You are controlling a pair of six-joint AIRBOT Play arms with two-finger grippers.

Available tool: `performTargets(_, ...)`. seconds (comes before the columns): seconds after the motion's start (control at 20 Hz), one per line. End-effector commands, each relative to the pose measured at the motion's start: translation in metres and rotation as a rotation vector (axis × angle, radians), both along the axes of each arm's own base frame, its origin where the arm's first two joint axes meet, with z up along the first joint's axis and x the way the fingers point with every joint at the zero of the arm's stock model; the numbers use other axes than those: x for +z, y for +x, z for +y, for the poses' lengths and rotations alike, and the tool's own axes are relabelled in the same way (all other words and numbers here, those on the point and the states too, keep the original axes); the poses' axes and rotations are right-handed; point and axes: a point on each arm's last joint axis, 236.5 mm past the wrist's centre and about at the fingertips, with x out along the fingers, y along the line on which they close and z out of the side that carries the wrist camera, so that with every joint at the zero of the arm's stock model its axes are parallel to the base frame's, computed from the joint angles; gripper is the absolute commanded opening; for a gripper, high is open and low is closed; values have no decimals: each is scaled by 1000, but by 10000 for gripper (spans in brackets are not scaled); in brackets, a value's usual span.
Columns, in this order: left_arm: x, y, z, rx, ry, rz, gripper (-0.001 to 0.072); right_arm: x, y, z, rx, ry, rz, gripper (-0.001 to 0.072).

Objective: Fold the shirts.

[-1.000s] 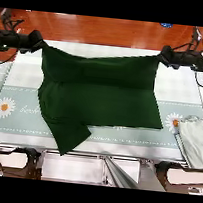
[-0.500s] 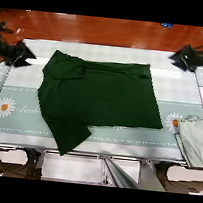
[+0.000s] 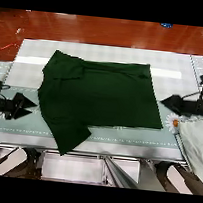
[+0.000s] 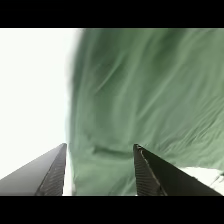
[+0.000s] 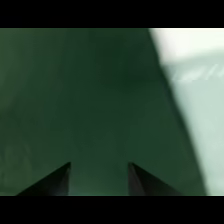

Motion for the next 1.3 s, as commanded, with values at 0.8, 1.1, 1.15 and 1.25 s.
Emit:
performTargets(0.8, -59, -4, -64, -110, 43, 15, 421, 6, -21, 24, -82, 110, -73, 414)
performTargets(1.1, -56, -14, -74, -170, 11, 29, 21, -30, -71, -104, -427, -75, 147, 415)
performTargets(1.15, -56, -14, -74, -170, 11, 29, 20, -45, -87, -108, -464, -78, 226, 415)
performTargets(1.25, -56, -14, -74, -169, 12, 29, 20, -66, -97, -84, -395, -29, 304, 415)
